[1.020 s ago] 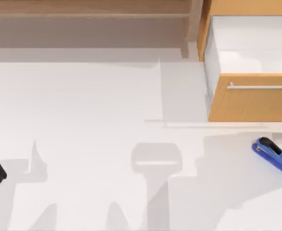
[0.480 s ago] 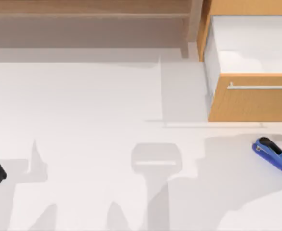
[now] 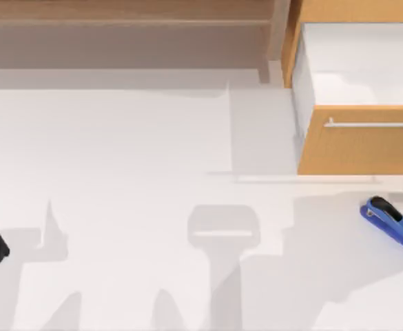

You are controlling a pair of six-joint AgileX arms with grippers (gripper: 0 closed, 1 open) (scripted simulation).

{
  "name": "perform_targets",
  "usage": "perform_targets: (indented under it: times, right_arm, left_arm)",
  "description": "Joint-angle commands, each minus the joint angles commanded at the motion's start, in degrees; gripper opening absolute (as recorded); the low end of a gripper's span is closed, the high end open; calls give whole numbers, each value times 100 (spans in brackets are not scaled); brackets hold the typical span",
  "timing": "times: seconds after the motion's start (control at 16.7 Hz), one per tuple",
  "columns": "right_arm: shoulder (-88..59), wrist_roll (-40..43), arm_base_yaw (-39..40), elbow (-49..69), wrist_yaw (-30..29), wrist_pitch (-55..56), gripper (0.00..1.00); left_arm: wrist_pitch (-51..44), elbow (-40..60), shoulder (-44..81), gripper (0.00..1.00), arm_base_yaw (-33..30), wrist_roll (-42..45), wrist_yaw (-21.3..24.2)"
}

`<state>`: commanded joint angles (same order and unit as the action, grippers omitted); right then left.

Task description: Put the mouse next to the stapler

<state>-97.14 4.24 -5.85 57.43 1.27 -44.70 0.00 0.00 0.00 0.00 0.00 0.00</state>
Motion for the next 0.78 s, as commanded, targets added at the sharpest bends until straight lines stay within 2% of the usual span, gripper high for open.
perform_targets:
  times: [0.78]
  right_arm:
    - [-226, 12, -34, -59, -28, 322, 0]
  left_arm:
    - [0, 0, 0, 100, 0, 0, 0]
